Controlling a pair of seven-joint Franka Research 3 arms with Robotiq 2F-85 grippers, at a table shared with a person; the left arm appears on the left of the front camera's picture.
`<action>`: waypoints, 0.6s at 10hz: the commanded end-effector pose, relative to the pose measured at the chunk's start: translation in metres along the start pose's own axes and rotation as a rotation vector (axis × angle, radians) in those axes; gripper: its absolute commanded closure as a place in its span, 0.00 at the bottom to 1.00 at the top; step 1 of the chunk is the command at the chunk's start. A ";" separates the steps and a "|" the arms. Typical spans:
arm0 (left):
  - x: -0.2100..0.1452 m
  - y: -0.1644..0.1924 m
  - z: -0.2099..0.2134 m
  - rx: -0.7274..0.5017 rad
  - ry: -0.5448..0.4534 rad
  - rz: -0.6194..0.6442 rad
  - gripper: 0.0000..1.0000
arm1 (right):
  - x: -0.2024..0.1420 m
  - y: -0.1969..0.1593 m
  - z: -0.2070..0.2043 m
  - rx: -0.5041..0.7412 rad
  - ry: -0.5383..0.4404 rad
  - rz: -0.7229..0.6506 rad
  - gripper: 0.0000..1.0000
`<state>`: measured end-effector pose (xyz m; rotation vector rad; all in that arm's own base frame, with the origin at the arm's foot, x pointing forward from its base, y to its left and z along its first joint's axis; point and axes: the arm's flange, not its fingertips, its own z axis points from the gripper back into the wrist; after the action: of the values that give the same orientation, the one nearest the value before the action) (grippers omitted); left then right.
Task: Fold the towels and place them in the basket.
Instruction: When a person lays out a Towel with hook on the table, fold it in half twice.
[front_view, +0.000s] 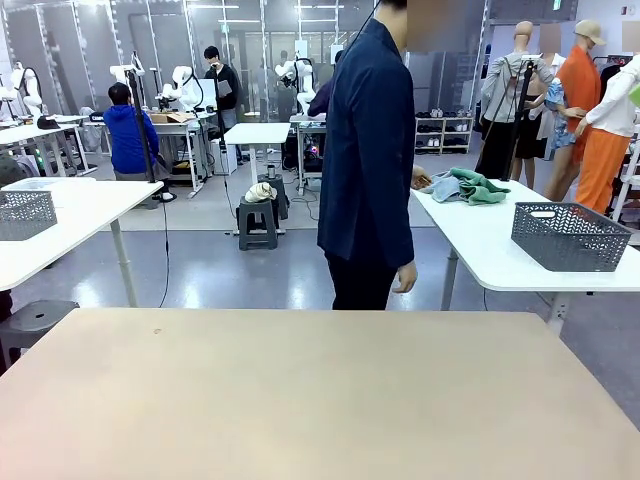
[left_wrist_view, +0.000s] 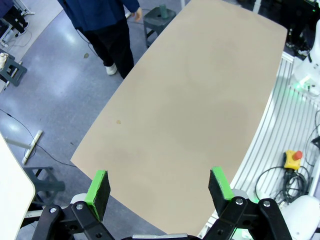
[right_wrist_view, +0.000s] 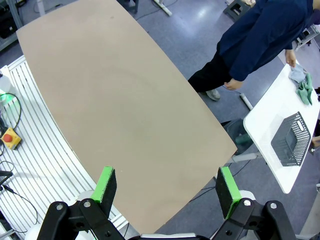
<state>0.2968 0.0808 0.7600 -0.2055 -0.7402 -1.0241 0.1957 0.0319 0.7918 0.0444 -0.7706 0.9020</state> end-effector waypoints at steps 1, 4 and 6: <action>0.000 0.000 0.000 -0.001 -0.001 -0.007 0.00 | 0.000 0.000 0.000 0.003 -0.002 0.003 0.00; 0.000 0.000 0.000 -0.001 -0.001 -0.007 0.00 | 0.000 0.000 0.000 0.003 -0.002 0.003 0.00; 0.000 0.000 0.000 -0.001 -0.001 -0.007 0.00 | 0.000 0.000 0.000 0.003 -0.002 0.003 0.00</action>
<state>0.2968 0.0808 0.7600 -0.2055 -0.7402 -1.0241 0.1957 0.0319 0.7918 0.0444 -0.7706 0.9020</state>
